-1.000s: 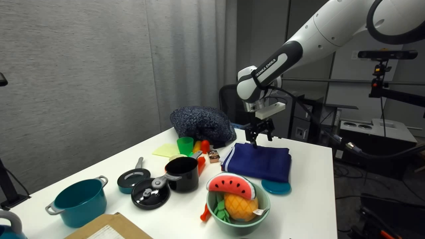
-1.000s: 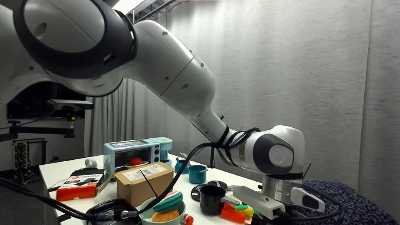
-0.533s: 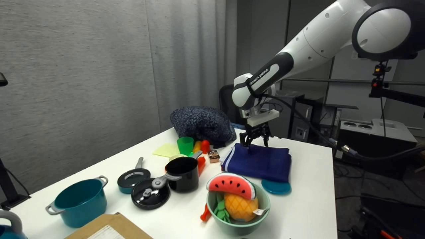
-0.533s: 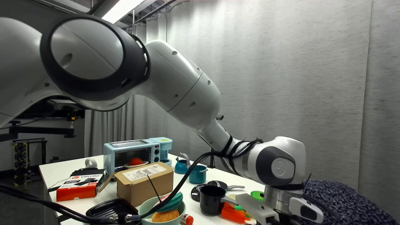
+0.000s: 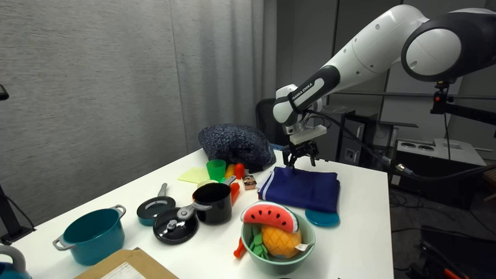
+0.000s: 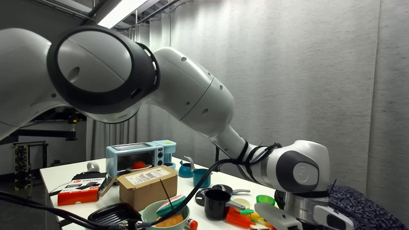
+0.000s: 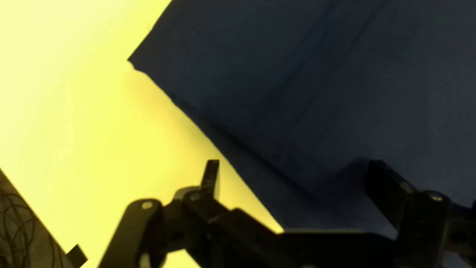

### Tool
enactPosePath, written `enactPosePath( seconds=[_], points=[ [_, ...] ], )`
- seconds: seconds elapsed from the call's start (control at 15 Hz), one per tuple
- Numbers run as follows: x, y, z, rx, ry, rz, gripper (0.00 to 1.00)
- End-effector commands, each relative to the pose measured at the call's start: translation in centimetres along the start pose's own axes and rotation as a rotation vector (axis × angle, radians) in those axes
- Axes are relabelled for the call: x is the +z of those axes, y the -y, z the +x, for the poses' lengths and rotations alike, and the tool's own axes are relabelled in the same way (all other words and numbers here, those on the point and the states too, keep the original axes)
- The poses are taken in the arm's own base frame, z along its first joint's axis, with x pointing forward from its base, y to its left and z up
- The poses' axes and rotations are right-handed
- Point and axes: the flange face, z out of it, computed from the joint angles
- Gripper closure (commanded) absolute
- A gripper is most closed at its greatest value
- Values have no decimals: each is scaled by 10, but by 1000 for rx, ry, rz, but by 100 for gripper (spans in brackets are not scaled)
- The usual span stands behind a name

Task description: Cover the fruits plush toy with the blue cloth

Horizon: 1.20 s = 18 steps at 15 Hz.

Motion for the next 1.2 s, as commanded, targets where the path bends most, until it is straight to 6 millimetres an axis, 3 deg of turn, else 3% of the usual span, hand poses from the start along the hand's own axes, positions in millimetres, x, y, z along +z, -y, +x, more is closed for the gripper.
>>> enactPosePath(
  seconds=[0.0,0.2,0.47,0.73,0.8,0.87,1.13],
  points=[
    [-7,-26,13,-12,-21,-63,0],
    [6,-31,17,40,-17,-56,0],
    [29,-15,11,59,16,-48,1],
    [37,5,7,65,36,-28,0],
    [37,8,7,67,35,-23,25],
    [37,11,6,70,37,-17,25],
    [36,23,3,78,40,-1,56]
  ],
)
